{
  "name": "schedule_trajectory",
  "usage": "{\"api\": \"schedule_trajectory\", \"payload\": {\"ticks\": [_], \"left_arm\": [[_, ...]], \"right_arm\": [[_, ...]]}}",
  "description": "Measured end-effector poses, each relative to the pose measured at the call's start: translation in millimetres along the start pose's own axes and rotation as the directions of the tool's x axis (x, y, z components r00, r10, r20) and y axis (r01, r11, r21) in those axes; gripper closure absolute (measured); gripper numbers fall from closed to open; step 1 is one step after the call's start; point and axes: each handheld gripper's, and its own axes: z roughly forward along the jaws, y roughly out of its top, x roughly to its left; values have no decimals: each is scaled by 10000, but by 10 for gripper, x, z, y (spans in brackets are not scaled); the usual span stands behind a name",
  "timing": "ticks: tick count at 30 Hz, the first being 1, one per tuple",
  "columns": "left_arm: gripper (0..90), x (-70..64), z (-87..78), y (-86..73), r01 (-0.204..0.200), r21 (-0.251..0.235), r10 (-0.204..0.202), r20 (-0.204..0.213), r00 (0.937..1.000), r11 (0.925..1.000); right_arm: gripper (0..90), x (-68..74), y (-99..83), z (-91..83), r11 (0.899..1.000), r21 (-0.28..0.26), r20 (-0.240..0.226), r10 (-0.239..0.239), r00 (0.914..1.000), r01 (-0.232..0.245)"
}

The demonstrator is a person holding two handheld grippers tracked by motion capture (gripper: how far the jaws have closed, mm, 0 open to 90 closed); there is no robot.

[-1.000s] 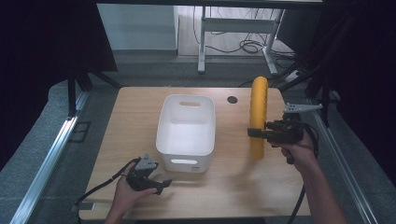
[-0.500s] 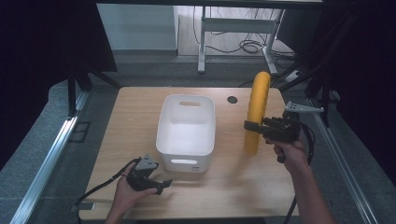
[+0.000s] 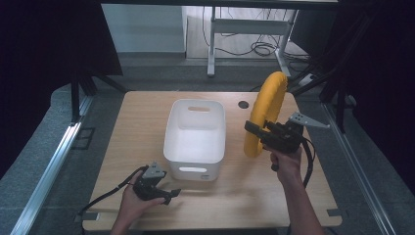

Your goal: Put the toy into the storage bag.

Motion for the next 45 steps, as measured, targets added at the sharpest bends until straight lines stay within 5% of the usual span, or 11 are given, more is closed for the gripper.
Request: {"api": "schedule_trajectory", "payload": {"ticks": [8,22,45], "left_arm": [[152,0,4,0,-15,7,15,16,10000,10000],[152,-1,14,-2,9,9,-9,53,10000,10000],[152,1,18,-4,-29,89,29,50,10000,10000]], "right_arm": [[483,174,-84,153,9916,-1294,764,119,9970,-19],[482,417,-30,279,9686,-2422,1527,-184,9881,555],[480,837,266,441,9435,-3080,1034,-948,9901,1225]]}}
